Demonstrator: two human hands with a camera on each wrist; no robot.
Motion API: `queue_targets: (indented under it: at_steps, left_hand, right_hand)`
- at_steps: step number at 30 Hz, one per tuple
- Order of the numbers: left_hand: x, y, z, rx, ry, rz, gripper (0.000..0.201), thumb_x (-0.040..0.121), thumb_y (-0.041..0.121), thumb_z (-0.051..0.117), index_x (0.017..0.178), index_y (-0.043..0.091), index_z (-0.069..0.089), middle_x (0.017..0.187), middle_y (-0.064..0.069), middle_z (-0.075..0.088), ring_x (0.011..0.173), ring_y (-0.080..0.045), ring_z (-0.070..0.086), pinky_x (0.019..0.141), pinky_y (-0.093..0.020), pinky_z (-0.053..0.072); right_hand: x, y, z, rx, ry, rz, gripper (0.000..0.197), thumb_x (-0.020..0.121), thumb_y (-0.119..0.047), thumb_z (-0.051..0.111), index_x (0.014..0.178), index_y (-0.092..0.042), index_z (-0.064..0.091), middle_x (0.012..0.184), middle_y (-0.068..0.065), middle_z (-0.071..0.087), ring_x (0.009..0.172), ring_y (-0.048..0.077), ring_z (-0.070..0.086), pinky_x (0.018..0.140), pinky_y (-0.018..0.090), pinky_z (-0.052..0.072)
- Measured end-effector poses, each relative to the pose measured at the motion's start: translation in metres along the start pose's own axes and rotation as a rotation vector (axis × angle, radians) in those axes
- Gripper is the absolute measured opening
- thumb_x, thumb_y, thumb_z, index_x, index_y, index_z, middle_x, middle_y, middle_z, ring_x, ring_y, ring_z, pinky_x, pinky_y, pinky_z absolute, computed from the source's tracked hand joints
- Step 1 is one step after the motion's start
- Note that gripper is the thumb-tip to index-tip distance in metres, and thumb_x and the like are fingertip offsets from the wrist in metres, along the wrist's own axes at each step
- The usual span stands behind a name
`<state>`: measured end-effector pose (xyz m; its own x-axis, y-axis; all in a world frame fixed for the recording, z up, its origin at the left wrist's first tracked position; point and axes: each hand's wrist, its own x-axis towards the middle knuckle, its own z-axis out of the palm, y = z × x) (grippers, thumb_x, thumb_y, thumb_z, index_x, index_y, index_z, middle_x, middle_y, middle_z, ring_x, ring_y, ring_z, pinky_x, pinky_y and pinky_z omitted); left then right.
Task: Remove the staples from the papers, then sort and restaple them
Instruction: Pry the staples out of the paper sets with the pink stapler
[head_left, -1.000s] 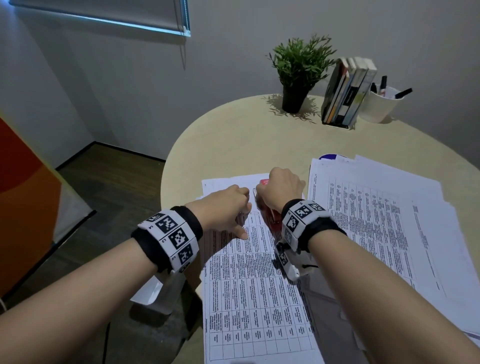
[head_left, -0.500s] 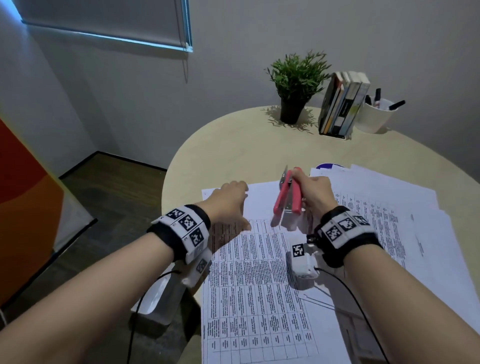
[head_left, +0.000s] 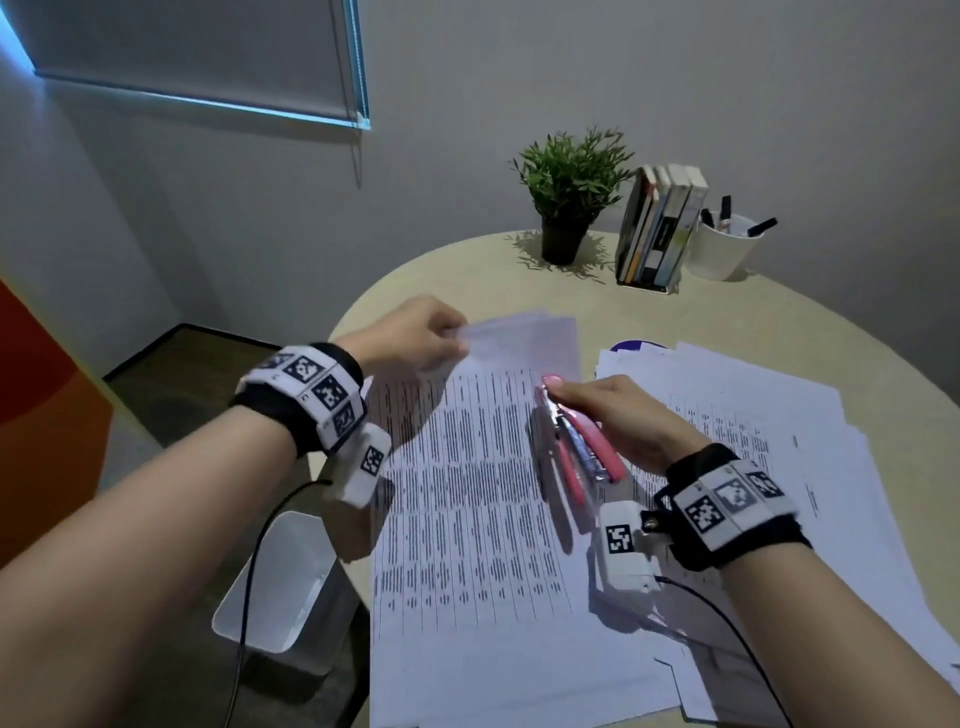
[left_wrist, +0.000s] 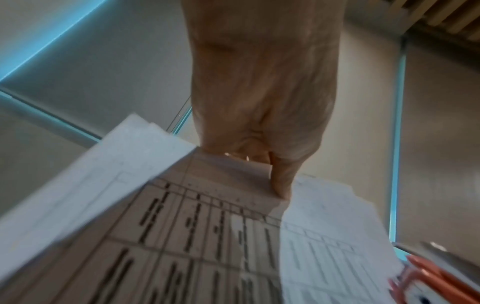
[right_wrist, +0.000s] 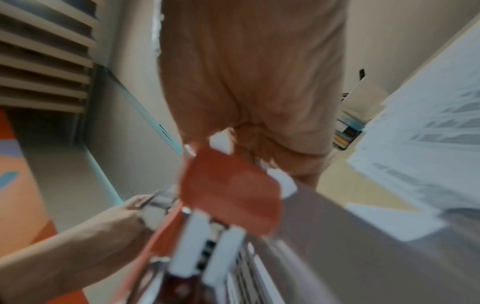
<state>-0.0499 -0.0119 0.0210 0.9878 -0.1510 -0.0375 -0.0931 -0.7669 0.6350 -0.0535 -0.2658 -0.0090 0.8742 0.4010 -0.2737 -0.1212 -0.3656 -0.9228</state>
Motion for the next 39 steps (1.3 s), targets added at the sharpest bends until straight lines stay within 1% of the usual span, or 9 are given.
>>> queue_targets:
  at_steps: [3,6,9,20,24,27,29,35,39]
  left_hand:
    - [0.005,0.017,-0.027,0.066,0.188,0.067,0.016,0.086,0.015,0.058,0.069,0.012,0.058,0.065,0.002,0.057,0.06,-0.012,0.053,0.061,-0.026,0.044]
    - [0.014,0.02,-0.044,0.125,0.612,0.114,0.017,0.088,0.023,0.061,0.104,0.017,0.065,0.104,0.002,0.065,0.104,-0.017,0.056,0.098,-0.037,0.039]
    - [0.016,0.012,-0.047,0.095,0.857,0.086,0.028,0.09,0.022,0.057,0.117,0.015,0.056,0.116,-0.002,0.059,0.113,-0.02,0.048,0.1,-0.039,0.034]
    - [0.017,-0.01,0.056,0.288,-0.049,-0.197,0.075,0.081,0.037,0.072,0.142,0.015,0.034,0.135,-0.002,0.054,0.123,-0.024,0.051,0.106,-0.043,0.034]
    - [0.023,0.007,0.072,0.312,-0.094,-0.204,0.06,0.083,0.03,0.069,0.134,0.011,0.045,0.128,-0.006,0.056,0.118,-0.027,0.052,0.104,-0.046,0.037]
    - [0.028,0.017,0.076,0.279,-0.064,-0.195,0.014,0.083,0.015,0.065,0.092,0.007,0.057,0.095,-0.008,0.06,0.091,-0.029,0.057,0.085,-0.036,0.045]
    - [0.03,0.021,0.076,0.188,-0.042,-0.167,0.016,0.083,0.005,0.061,0.071,0.006,0.05,0.077,-0.01,0.052,0.074,-0.026,0.049,0.065,-0.029,0.039]
    - [0.029,0.019,0.073,-0.133,-0.091,-0.168,0.005,0.081,-0.003,0.065,0.082,-0.001,0.07,0.063,-0.004,0.058,0.063,-0.015,0.052,0.054,-0.021,0.04]
    - [0.026,0.014,0.071,-0.002,-0.118,-0.156,0.01,0.079,0.001,0.07,0.089,-0.002,0.069,0.072,-0.007,0.061,0.071,-0.021,0.056,0.059,-0.025,0.043]
  right_hand:
    - [0.006,-0.018,0.02,0.051,0.085,-0.092,0.048,0.092,-0.039,0.062,0.08,0.007,0.071,0.074,0.017,0.065,0.067,0.021,0.06,0.073,0.034,0.047]
    - [0.005,-0.043,0.018,0.212,0.202,-0.156,0.057,0.092,-0.042,0.062,0.091,0.014,0.068,0.08,0.023,0.065,0.073,0.028,0.062,0.08,0.042,0.053]
    - [-0.001,-0.06,-0.008,0.277,0.303,-0.178,0.043,0.09,-0.041,0.063,0.077,0.0,0.068,0.066,0.006,0.064,0.062,0.02,0.061,0.07,0.035,0.054]
    - [-0.04,0.027,-0.124,-0.491,0.615,0.227,0.05,0.09,-0.034,0.066,0.053,-0.003,0.053,0.043,0.007,0.052,0.048,0.02,0.046,0.047,0.027,0.028]
    - [-0.045,0.045,-0.144,-0.588,0.654,0.343,0.042,0.092,-0.033,0.064,0.073,0.005,0.059,0.076,0.02,0.065,0.06,0.025,0.054,0.051,0.029,0.034]
    - [-0.041,0.051,-0.15,-0.675,0.745,0.363,0.047,0.092,-0.035,0.062,0.062,-0.001,0.049,0.087,0.027,0.062,0.077,0.034,0.054,0.068,0.033,0.037]
    - [-0.036,0.051,-0.15,-0.653,0.825,0.367,0.048,0.089,-0.043,0.061,0.067,-0.001,0.054,0.094,0.028,0.061,0.092,0.038,0.055,0.077,0.039,0.043]
    - [-0.019,0.031,-0.114,-0.399,0.736,0.208,0.044,0.089,-0.037,0.065,0.074,0.004,0.066,0.065,0.014,0.06,0.062,0.025,0.052,0.059,0.033,0.039]
    - [-0.005,0.015,-0.068,-0.421,0.551,0.156,0.043,0.091,-0.041,0.062,0.065,-0.007,0.062,0.061,0.007,0.06,0.056,0.022,0.054,0.06,0.031,0.042]
